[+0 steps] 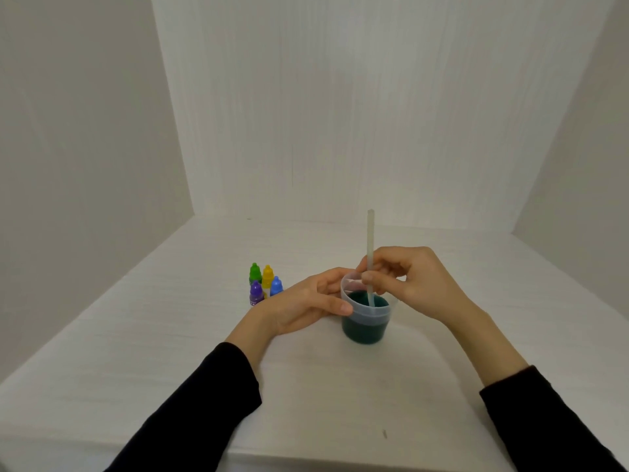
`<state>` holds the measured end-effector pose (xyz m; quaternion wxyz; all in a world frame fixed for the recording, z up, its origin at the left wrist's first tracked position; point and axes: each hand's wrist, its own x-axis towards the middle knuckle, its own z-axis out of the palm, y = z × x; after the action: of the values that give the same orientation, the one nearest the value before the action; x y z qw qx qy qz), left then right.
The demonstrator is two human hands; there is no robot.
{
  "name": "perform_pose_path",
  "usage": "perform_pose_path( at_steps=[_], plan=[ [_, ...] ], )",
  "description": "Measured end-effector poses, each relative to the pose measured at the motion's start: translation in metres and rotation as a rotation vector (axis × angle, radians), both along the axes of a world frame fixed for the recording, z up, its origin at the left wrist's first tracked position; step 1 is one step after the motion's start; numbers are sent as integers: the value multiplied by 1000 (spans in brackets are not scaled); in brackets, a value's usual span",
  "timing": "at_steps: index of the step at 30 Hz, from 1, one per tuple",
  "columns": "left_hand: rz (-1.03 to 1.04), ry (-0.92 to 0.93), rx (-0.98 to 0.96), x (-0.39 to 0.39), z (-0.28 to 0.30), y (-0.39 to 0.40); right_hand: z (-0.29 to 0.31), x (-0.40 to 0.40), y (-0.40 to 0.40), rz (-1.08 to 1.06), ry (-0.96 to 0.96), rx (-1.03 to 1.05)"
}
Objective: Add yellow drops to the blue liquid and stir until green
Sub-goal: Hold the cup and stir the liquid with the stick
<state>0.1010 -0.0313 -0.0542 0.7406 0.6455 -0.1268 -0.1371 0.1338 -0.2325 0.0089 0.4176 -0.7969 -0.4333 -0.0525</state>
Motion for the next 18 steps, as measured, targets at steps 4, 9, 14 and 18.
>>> perform_pose_path(
  at_steps=[4,9,14,18],
  plan=[
    [2,-8,1,-1,1,0,-4,-1,7,17,99,68],
    [1,-16,7,-1,1,-1,-7,-1,14,-39,36,65],
    [-7,1,6,0,1,-1,-8,1,16,-130,-51,13],
    [-2,12,9,1,0,0,-5,5,9,-126,-128,-33]
  ],
)
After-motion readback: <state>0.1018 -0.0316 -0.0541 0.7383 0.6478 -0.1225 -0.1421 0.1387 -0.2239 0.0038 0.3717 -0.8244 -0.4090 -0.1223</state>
